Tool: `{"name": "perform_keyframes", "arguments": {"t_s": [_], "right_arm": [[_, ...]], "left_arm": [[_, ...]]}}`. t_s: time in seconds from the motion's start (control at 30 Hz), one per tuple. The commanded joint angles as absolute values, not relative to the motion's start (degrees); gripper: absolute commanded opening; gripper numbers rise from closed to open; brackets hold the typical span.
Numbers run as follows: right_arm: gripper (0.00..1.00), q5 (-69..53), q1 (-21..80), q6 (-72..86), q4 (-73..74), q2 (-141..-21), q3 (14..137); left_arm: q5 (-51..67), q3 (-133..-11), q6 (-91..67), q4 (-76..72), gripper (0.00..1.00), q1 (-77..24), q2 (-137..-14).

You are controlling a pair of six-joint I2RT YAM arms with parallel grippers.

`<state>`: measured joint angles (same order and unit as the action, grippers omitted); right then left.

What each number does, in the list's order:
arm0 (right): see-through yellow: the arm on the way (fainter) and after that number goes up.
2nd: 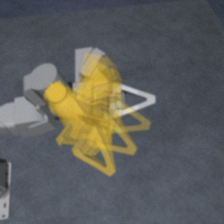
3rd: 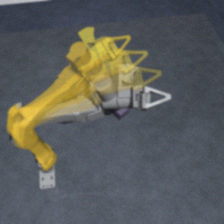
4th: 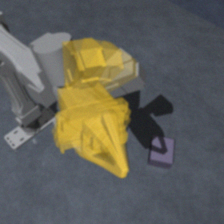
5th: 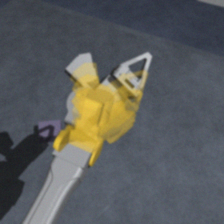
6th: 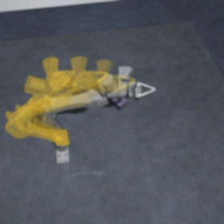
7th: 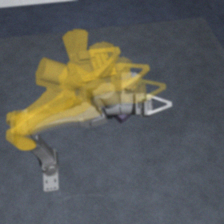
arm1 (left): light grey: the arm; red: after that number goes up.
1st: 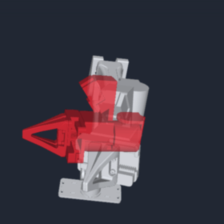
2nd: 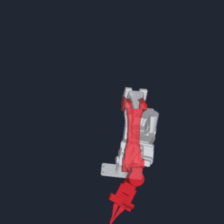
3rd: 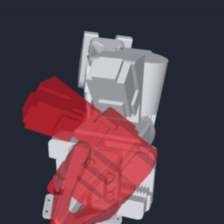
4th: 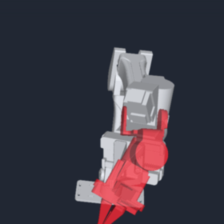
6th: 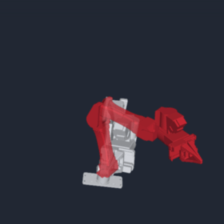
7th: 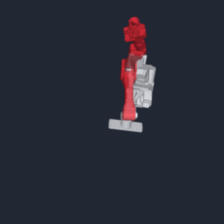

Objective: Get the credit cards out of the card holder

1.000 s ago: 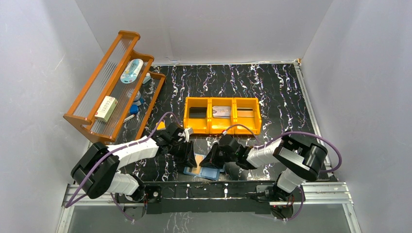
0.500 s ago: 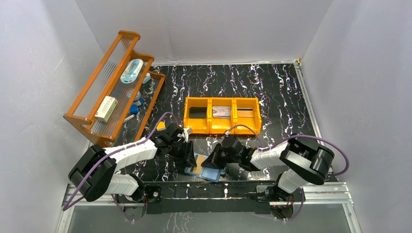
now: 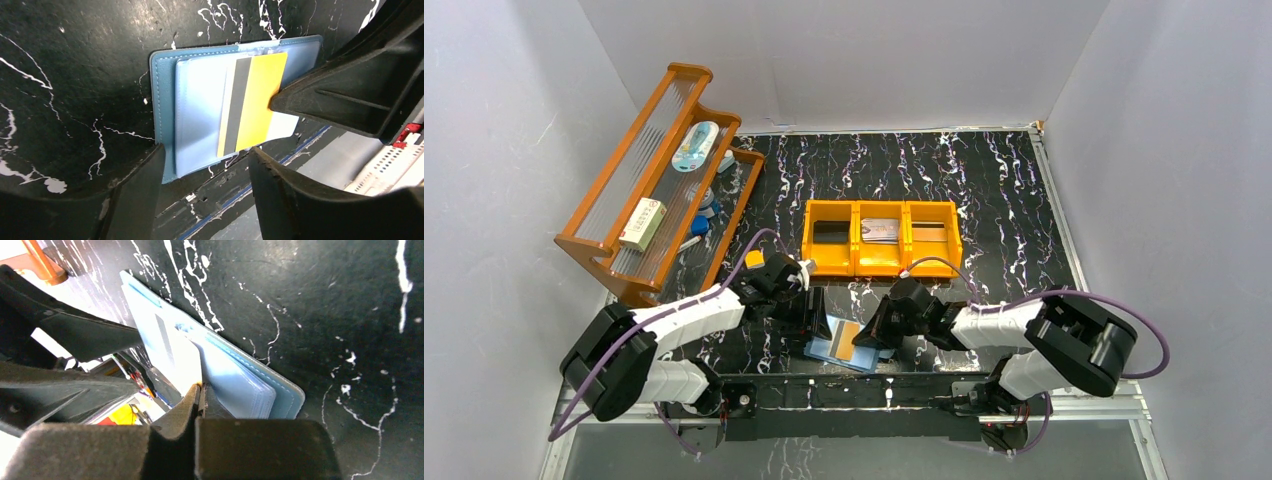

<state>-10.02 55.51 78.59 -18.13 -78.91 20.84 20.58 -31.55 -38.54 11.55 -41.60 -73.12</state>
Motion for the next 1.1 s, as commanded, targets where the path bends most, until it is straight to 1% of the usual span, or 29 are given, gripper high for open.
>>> {"name": "perform_keyframes", "arguments": {"t_s": [0.0,0.07,0.1,0.13,0.4,0.47,0.73,0.9,0.93,1.0,1.07], "right_arm": [[0.01,-7.9,55.1,76.9,-14.1,-81.9,22.6],[0.01,-7.8,55.2,77.0,-14.7,-82.6,22.6],[0.02,-7.5,55.1,77.5,-14.8,-82.8,22.3],[0.02,-7.3,55.1,77.7,-14.9,-82.7,22.1],[0.03,-6.1,55.1,79.6,-16.2,-81.3,20.5],[0.04,-6.0,55.2,80.1,-16.7,-80.8,17.9],[0.08,-7.4,55.1,81.8,-23.3,-81.2,16.0],[0.14,-8.2,55.0,84.8,-30.9,-82.0,13.3],[0.19,-8.3,55.0,85.1,-32.4,-82.0,12.7],[0.24,-8.2,55.0,85.5,-34.2,-82.1,12.0],[0.27,-8.4,54.9,85.4,-35.1,-82.2,12.0]], "left_arm": [[22.4,-36.0,-36.1,15.1,0.62,-41.5,-72.1],[27.5,-37.4,-36.0,13.2,0.62,-41.4,-72.6],[32.0,-38.4,-36.1,11.8,0.62,-41.5,-74.5],[32.8,-38.6,-35.9,11.6,0.61,-41.6,-75.3],[32.2,-38.9,-34.4,11.2,0.55,-42.1,-82.5],[32.2,-39.3,-34.0,11.1,0.55,-42.1,-83.9],[30.8,-38.0,-35.7,10.5,0.53,-43.4,-86.4],[28.5,-37.2,-37.7,10.8,0.52,-44.9,-86.1],[28.3,-37.2,-37.8,10.8,0.52,-45.1,-86.1],[28.2,-37.2,-37.9,10.8,0.52,-45.4,-86.2],[28.2,-37.2,-37.8,10.8,0.52,-45.5,-86.4]]}}
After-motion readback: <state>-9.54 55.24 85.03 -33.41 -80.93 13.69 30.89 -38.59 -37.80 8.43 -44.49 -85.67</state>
